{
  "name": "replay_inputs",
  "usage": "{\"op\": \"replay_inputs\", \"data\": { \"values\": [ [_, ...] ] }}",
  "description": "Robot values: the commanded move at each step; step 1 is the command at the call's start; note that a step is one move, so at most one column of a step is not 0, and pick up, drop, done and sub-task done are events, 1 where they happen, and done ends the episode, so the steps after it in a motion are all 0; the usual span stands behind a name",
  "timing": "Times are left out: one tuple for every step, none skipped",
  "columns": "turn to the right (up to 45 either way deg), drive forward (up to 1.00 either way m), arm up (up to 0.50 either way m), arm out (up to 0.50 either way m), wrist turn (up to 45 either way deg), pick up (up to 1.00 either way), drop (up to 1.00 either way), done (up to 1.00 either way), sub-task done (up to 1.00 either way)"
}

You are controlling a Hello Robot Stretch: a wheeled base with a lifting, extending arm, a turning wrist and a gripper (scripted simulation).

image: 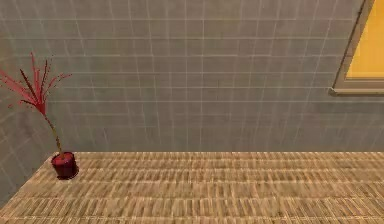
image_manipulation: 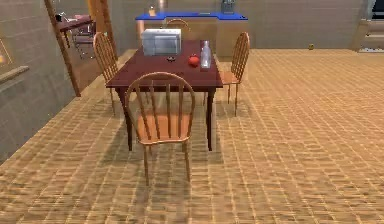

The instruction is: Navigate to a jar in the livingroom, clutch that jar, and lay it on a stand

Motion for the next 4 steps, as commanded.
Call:
{"op": "replay_inputs", "data": {
  "values": [
    [45.0, 0.0, 0.0, 0.0, 0.0, 0.0, 0.0, 0.0, 0.0],
    [45.0, 0.0, 0.0, 0.0, 0.0, 0.0, 0.0, 0.0, 0.0],
    [45.0, 0.0, 0.0, 0.0, 0.0, 0.0, 0.0, 0.0, 0.0],
    [0.0, 1.0, 0.0, 0.0, 0.0, 0.0, 0.0, 0.0, 0.0]
  ]
}}
